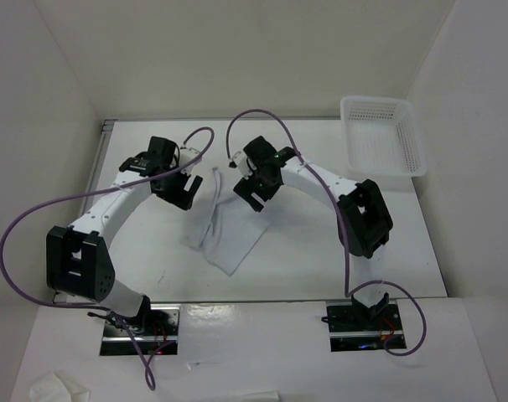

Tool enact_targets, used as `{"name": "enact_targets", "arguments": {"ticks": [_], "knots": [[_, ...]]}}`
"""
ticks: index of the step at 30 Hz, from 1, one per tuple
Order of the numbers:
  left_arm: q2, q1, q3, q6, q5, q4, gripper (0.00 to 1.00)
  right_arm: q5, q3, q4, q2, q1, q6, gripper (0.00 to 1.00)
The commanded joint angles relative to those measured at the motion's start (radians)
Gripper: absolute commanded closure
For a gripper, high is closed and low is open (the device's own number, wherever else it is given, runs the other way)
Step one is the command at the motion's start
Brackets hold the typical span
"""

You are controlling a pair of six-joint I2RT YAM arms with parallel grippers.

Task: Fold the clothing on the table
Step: Flatten the skirt out

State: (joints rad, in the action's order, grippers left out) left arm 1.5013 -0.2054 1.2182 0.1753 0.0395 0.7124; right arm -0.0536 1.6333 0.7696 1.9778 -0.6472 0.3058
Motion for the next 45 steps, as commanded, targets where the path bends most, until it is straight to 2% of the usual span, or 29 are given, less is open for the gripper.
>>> {"name": "enact_targets", "arguments": {"ticks": [1, 10, 12, 16, 20, 21, 23, 24, 27, 29, 34, 36, 40, 41, 42, 44, 45], "knots": [[0.014, 0.037, 0.015, -0.02, 0.077, 0.027, 0.08, 0.058, -0.064, -0.012, -0.002, 0.009, 0.016, 0.12], [-0.004, 0.138, 0.056, -0.02, 0.108, 0.056, 0.08, 0.104, -0.167, -0.078, -0.002, 0.009, 0.016, 0.13], [-0.004, 0.147, 0.056, -0.011, 0.119, 0.065, 0.08, 0.104, -0.179, -0.078, 0.012, 0.009, 0.016, 0.16], [-0.013, 0.166, 0.056, -0.011, 0.138, 0.065, 0.08, 0.095, -0.179, -0.087, 0.05, 0.009, 0.016, 0.27], [-0.032, 0.185, 0.046, -0.002, 0.138, 0.075, 0.08, 0.095, -0.188, -0.087, 0.085, 0.009, 0.026, 0.48], [-0.032, 0.185, 0.046, 0.007, 0.138, 0.075, 0.08, 0.095, -0.188, -0.087, 0.085, 0.009, 0.026, 0.59], [-0.041, 0.196, 0.046, 0.007, 0.138, 0.075, 0.08, 0.107, -0.168, -0.087, 0.101, 0.009, 0.026, 0.69], [-0.041, 0.196, 0.037, 0.016, 0.138, 0.075, 0.08, 0.118, -0.168, -0.096, 0.114, 0.009, 0.026, 0.81], [-0.05, 0.215, 0.037, 0.016, 0.138, 0.084, 0.08, 0.15, -0.133, -0.096, 0.139, 0.009, 0.026, 0.96], [-0.059, 0.224, 0.037, 0.026, 0.138, 0.084, 0.08, 0.196, -0.098, -0.107, 0.165, 0.009, 0.044, 1.0], [-0.069, 0.242, 0.037, 0.035, 0.138, 0.093, 0.08, 0.342, 0.026, -0.163, 0.216, 0.018, 0.093, 1.0], [-0.069, 0.242, 0.037, 0.035, 0.138, 0.102, 0.08, 0.449, 0.091, -0.202, 0.253, 0.029, 0.128, 1.0], [-0.069, 0.251, 0.037, 0.035, 0.138, 0.102, 0.08, 0.656, 0.187, -0.369, 0.314, 0.029, 0.176, 1.0], [-0.069, 0.251, 0.037, 0.035, 0.138, 0.102, 0.08, 0.714, 0.232, -0.436, 0.335, 0.029, 0.176, 0.97], [-0.069, 0.251, 0.037, 0.035, 0.138, 0.111, 0.08, 0.734, 0.261, -0.46, 0.346, 0.029, 0.158, 0.7], [-0.069, 0.251, 0.037, 0.035, 0.138, 0.111, 0.08, 0.735, 0.391, -0.426, 0.38, 0.038, 0.103, 0.33], [-0.069, 0.261, 0.037, 0.035, 0.138, 0.111, 0.08, 0.721, 0.434, -0.402, 0.38, 0.038, 0.031, 0.27]]}}
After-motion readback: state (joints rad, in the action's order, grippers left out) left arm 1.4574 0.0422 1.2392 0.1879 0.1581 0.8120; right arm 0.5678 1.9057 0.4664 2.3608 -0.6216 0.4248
